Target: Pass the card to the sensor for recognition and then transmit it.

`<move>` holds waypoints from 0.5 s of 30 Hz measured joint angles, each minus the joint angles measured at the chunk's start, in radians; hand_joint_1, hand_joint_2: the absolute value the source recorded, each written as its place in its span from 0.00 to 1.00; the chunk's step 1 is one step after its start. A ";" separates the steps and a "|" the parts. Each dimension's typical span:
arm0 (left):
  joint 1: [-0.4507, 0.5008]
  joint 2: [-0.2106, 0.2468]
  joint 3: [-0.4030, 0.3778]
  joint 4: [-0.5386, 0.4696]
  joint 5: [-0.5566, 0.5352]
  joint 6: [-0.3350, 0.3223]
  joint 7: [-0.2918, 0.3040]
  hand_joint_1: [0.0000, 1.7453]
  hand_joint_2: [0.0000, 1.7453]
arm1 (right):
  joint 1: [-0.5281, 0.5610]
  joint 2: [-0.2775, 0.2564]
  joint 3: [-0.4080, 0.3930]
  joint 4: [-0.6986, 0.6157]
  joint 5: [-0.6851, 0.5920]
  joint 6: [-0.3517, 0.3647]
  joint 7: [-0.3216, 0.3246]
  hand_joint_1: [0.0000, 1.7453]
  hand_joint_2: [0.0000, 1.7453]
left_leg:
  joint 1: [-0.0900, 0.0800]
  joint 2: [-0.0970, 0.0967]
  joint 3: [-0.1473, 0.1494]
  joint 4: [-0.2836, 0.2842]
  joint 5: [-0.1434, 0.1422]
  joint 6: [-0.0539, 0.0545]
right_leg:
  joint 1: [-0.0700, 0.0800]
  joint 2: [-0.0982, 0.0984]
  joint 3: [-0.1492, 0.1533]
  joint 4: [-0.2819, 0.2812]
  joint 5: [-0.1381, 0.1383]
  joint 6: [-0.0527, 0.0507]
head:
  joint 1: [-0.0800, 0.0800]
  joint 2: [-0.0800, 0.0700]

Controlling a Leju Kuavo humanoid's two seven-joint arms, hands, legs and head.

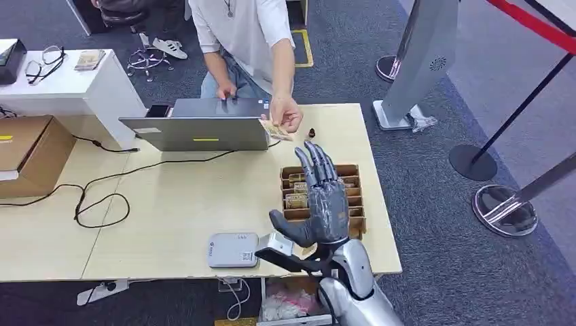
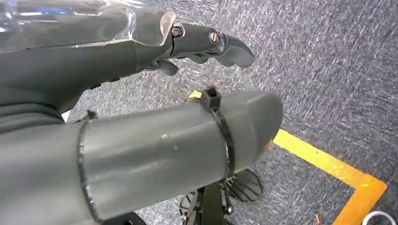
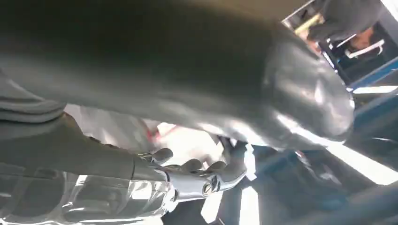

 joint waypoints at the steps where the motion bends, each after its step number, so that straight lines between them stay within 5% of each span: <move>1: 0.001 0.000 0.000 0.000 -0.001 0.001 -0.002 0.00 0.00 | -0.009 0.004 -0.012 0.001 0.061 0.000 0.016 0.00 0.00 | 0.000 0.000 0.000 0.000 0.000 0.000 | 0.000 0.000 0.000 0.000 0.000 0.000 | 0.000 0.000; 6: 0.001 -0.002 0.000 0.000 -0.019 0.000 -0.014 0.00 0.00 | -0.075 0.010 -0.055 0.039 0.194 0.000 0.086 0.00 0.00 | 0.000 0.000 0.000 0.000 0.000 0.000 | 0.000 0.000 0.000 0.000 0.001 0.000 | 0.000 0.000; 15: 0.000 -0.002 0.000 0.000 -0.032 -0.002 -0.015 0.00 0.00 | -0.151 0.010 -0.098 0.117 0.244 -0.002 0.120 0.00 0.00 | 0.000 0.000 0.000 0.000 0.000 0.000 | 0.000 0.000 0.000 0.000 0.001 0.000 | 0.000 0.000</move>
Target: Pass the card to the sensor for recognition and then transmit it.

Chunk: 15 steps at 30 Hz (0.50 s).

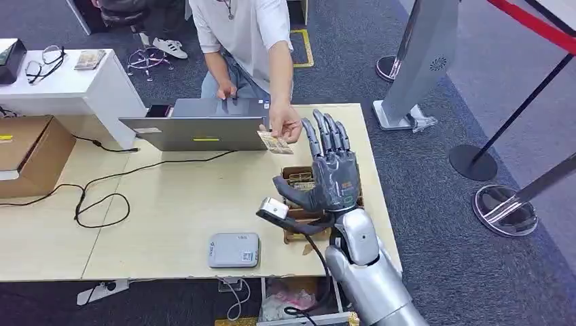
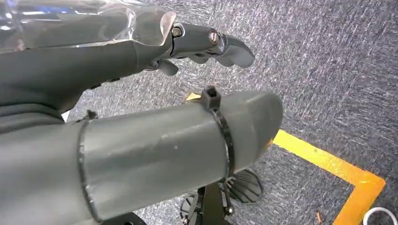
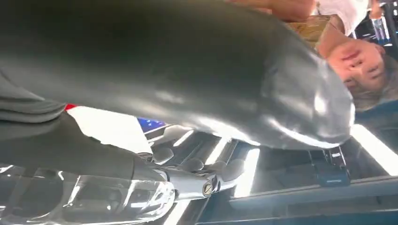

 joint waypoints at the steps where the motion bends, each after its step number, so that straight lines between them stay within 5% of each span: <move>1: 0.000 0.000 0.000 0.000 -0.005 -0.001 0.001 0.00 0.00 | -0.014 0.000 -0.003 0.019 0.005 0.000 0.011 0.00 0.00 | 0.000 0.000 0.000 0.000 0.000 0.000 | 0.000 0.000 0.000 0.000 0.000 0.000 | 0.000 0.000; 2: -0.001 0.002 0.000 0.000 -0.008 -0.007 0.006 0.00 0.00 | -0.025 0.000 -0.005 0.037 0.009 0.000 0.014 0.00 1.00 | 0.000 0.000 0.000 0.000 0.000 0.000 | 0.000 0.000 0.000 0.000 0.000 0.000 | 0.000 0.000; 15: -0.001 0.016 -0.003 0.000 -0.024 -0.011 0.019 0.00 0.00 | -0.142 0.000 -0.031 0.217 0.020 -0.001 0.043 0.00 1.00 | 0.000 0.000 0.000 0.000 0.001 0.000 | 0.000 0.000 0.000 0.000 0.000 0.000 | 0.000 0.000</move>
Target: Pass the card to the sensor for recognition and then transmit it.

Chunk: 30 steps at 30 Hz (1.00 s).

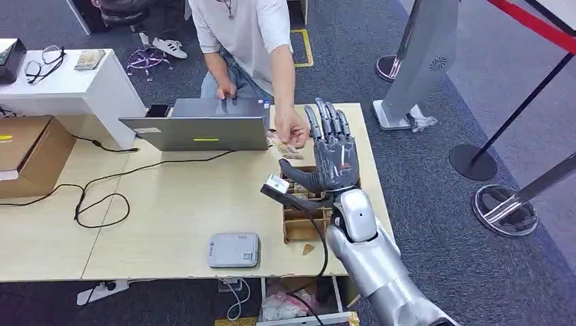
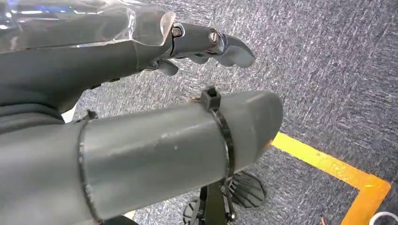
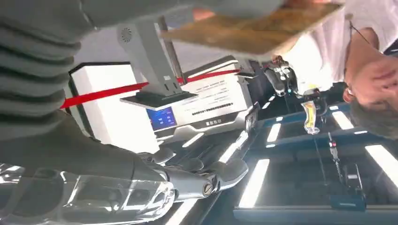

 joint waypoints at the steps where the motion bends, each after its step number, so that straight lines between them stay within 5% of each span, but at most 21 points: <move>1: 0.000 0.000 -0.001 0.000 -0.002 0.000 0.000 0.00 0.00 | -0.001 0.000 -0.003 0.005 0.000 0.000 0.000 0.00 1.00 | 0.000 0.000 0.000 0.000 0.000 0.000 | 0.000 0.000 0.000 0.000 0.000 0.000 | 0.000 0.000; 22: 0.000 0.003 -0.017 0.000 -0.010 0.000 0.011 0.00 0.00 | -0.008 0.000 -0.049 0.044 -0.030 -0.001 -0.066 0.01 1.00 | 0.000 0.000 0.000 0.000 0.000 0.000 | 0.000 0.000 0.000 0.000 0.000 0.000 | 0.000 0.000; 23: 0.000 0.003 -0.017 0.000 -0.010 0.000 0.011 0.00 0.00 | -0.009 0.000 -0.049 0.047 -0.031 0.000 -0.068 0.18 1.00 | 0.000 0.000 0.000 0.000 0.000 0.000 | 0.000 0.000 0.000 0.000 0.000 0.000 | 0.000 0.000; 24: 0.000 0.004 -0.017 0.000 -0.010 0.000 0.013 0.00 0.00 | -0.010 0.000 -0.049 0.048 -0.031 0.000 -0.071 0.18 1.00 | 0.000 0.000 0.000 0.000 0.000 0.000 | 0.000 0.000 0.000 0.000 0.000 0.000 | 0.000 0.000; 25: 0.000 0.004 -0.017 0.000 -0.010 0.000 0.014 0.00 0.00 | -0.010 0.000 -0.050 0.049 -0.032 0.000 -0.073 0.88 1.00 | 0.000 0.000 0.000 0.000 0.000 0.000 | 0.000 0.000 0.000 0.000 0.000 0.000 | 0.000 0.000; 26: 0.000 0.004 -0.017 0.000 -0.010 0.000 0.015 0.00 0.00 | -0.010 0.000 -0.050 0.050 -0.032 0.000 -0.074 1.00 1.00 | 0.000 0.000 0.000 0.000 0.000 0.000 | 0.000 0.000 0.000 0.000 0.000 0.000 | 0.000 0.000; 30: 0.000 0.004 -0.017 0.000 -0.010 0.000 0.019 0.00 0.00 | -0.011 0.000 -0.052 0.053 -0.033 0.000 -0.076 1.00 1.00 | 0.000 0.000 0.000 0.000 0.000 0.000 | 0.000 0.000 0.000 0.000 0.000 0.000 | 0.000 0.000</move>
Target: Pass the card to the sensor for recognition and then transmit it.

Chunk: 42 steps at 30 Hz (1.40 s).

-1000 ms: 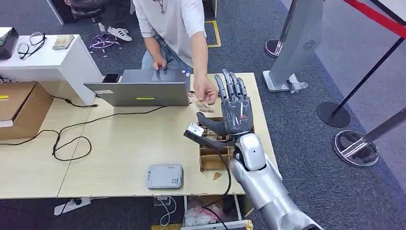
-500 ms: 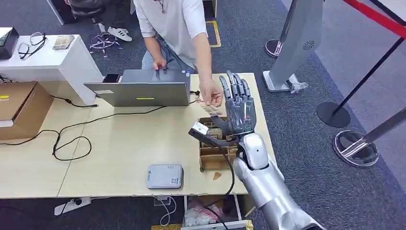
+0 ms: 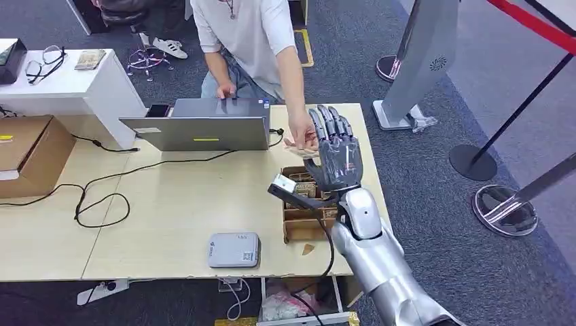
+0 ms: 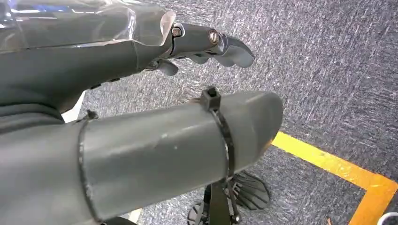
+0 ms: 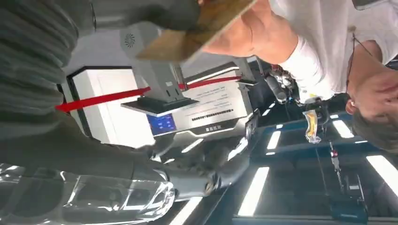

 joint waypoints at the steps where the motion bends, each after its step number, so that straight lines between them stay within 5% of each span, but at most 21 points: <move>1: 0.000 0.000 0.000 0.000 0.000 0.000 0.000 0.00 0.00 | 0.000 0.000 0.000 0.002 0.000 0.000 0.000 1.00 1.00 | 0.000 0.000 0.000 0.000 0.000 0.000 | 0.000 0.000 0.000 0.000 0.000 0.000 | 0.000 0.000; 30: 0.000 -0.001 0.000 0.000 -0.006 -0.010 -0.006 0.00 0.00 | -0.002 0.000 -0.032 0.008 -0.024 0.000 -0.028 1.00 1.00 | 0.000 0.000 0.000 0.000 0.000 0.000 | 0.000 0.000 0.000 0.000 0.000 0.000 | 0.000 0.000; 34: 0.000 -0.002 0.000 0.000 -0.006 -0.011 -0.016 0.00 0.00 | 0.005 0.000 -0.040 0.022 -0.217 0.014 -0.117 1.00 1.00 | 0.000 0.000 0.000 0.000 0.000 0.000 | 0.000 0.000 0.000 0.000 0.000 0.000 | 0.000 0.000; 39: 0.000 -0.003 0.000 0.000 -0.011 -0.017 -0.018 0.00 0.00 | 0.083 -0.006 -0.004 -0.051 -0.623 0.284 -0.158 1.00 1.00 | 0.000 0.000 0.000 0.000 0.000 0.000 | 0.000 0.000 -0.001 0.000 0.000 0.000 | 0.000 0.000; 42: 0.000 -0.005 0.000 0.000 -0.013 -0.018 -0.018 0.00 0.00 | 0.123 -0.013 0.020 -0.102 -0.663 0.317 -0.157 1.00 1.00 | 0.000 0.000 -0.001 0.000 0.000 0.000 | 0.000 0.000 -0.002 0.000 0.000 0.000 | 0.000 0.000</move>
